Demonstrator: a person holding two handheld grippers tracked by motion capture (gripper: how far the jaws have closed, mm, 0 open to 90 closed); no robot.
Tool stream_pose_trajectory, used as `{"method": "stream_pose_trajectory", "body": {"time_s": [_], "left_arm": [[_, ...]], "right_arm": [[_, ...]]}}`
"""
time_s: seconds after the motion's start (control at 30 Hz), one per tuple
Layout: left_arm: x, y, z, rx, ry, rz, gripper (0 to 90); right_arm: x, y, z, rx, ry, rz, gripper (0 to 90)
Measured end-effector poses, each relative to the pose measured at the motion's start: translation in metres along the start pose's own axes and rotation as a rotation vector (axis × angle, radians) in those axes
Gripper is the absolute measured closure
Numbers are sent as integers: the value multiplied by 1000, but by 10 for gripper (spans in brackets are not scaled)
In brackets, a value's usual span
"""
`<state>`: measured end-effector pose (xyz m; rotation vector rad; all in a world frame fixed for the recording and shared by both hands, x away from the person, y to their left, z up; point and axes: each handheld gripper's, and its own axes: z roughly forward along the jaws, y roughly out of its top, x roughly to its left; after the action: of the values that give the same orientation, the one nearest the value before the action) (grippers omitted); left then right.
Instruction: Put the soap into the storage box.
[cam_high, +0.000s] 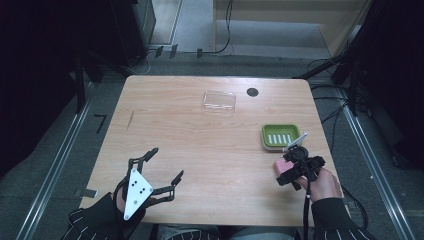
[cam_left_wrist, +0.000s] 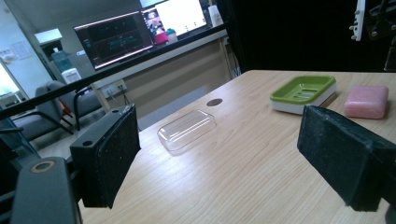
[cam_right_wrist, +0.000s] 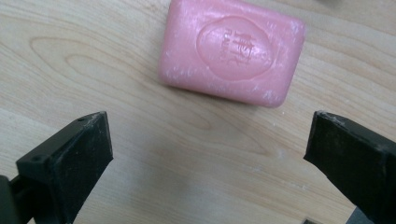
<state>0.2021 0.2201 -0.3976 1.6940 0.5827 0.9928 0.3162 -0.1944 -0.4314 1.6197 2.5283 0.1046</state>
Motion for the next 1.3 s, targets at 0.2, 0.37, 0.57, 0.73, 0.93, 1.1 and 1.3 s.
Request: {"method": "stream_pose_trajectory", "body": {"time_s": [0.2,0.37,0.57,0.73,0.93,1.1,1.3], "left_arm": [[0,0,0,-3,-2,-3,136],[0,0,0,0,-2,2,136],[0,0,0,-1,-1,1,136],[-1,0,0,-5,-1,-2,136],[-1,0,0,-3,-1,1,136],[-1,0,0,-3,-1,1,136],[-1,0,-1,-4,-1,2,136]], "right_arm": [[-3,8,2,5,-1,1,7],[-7,15,3,0,9,19,6],[-13,22,4,-10,32,49,4],[-18,30,7,-7,41,73,0],[-22,39,20,32,60,93,0],[-24,42,28,65,83,99,0],[-25,47,35,87,102,115,0]]}}
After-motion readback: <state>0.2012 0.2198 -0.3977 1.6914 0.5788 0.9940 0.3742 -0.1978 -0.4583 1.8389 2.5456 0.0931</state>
